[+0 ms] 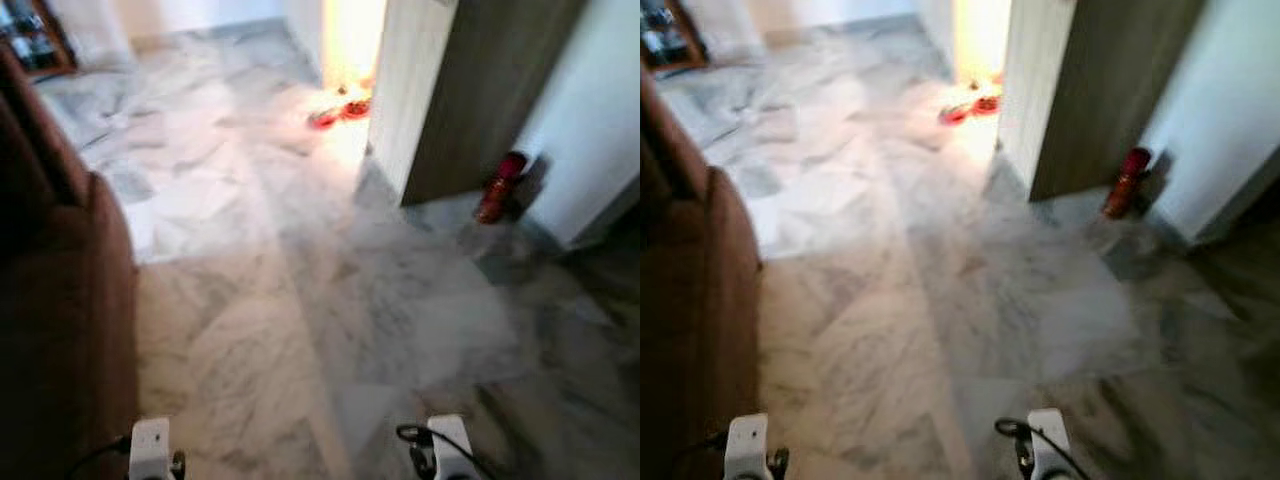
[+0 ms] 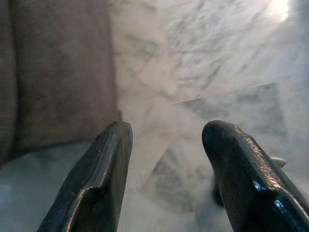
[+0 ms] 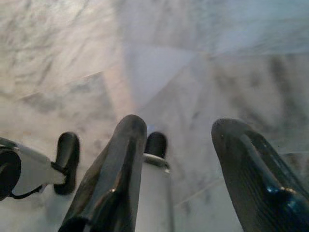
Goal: Move the pillow to the sofa from floor
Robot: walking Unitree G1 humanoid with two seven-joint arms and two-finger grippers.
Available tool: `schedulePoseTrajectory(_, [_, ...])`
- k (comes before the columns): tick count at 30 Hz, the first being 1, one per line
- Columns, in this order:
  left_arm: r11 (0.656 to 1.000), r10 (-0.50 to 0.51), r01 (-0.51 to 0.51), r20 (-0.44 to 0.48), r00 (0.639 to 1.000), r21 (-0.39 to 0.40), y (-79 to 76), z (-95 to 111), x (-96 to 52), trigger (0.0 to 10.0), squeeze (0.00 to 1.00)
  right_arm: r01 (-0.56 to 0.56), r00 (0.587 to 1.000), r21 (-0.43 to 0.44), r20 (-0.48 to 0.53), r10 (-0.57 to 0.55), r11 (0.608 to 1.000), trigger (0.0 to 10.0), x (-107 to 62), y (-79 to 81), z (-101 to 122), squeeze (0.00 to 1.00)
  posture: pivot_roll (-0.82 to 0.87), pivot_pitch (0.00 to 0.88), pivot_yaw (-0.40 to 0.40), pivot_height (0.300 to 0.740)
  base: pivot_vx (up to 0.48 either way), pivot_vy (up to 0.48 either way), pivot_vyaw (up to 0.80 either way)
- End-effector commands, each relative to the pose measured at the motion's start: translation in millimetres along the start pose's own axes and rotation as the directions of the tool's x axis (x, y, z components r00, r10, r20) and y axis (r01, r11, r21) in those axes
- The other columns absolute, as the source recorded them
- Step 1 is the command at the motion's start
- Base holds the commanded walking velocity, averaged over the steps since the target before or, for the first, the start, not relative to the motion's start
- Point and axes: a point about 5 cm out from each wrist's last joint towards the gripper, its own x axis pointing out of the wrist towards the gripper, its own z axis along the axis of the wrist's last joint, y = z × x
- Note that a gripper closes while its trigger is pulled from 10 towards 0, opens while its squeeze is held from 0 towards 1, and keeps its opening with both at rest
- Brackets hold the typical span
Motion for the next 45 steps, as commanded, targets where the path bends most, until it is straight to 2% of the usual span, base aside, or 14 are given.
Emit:
schedulePoseTrajectory(1, [1.0, -0.004, 0.004, -0.016, 1.0, -0.01, -3.3, -2.4, -0.4, 10.0, 0.0, 0.015, 0.998, 0.004, -0.054, -0.015, 1.0, 10.0, -4.2, -4.9, -15.7, 0.0, 0.11, 0.151, 0.019, 0.74, 0.0, 0.0, 0.0])
schedulePoseTrajectory(10, [1.0, -0.008, 0.008, -0.011, 1.0, -0.013, -4.7, -1.7, -0.3, 10.0, 0.0, 0.016, 0.998, 0.012, -0.058, -0.016, 1.0, 10.0, -4.4, -3.7, -16.6, 0.0, 0.11, 0.152, 0.02, 0.74, 0.0, 0.0, 0.0])
schedulePoseTrajectory(39, [1.0, -0.01, 0.009, -0.04, 0.999, -0.009, -2.6, -5.4, -0.6, 10.0, 0.0, 0.007, 0.998, 0.013, -0.063, -0.007, 1.0, 10.0, -4.5, -2.2, -17.8, 0.0, 0.11, 0.137, 0.024, 0.74, 0.0, 0.0, -0.62])
schedulePoseTrajectory(45, [1.0, -0.013, 0.013, -0.043, 0.999, -0.006, -2.4, -4.8, -0.2, 10.0, 0.0, 0.005, 0.998, 0.006, -0.055, -0.005, 1.0, 10.0, -4.6, -0.5, -17.7, 0.0, 0.11, 0.131, 0.028, 0.74, 0.0, 0.0, 0.0])
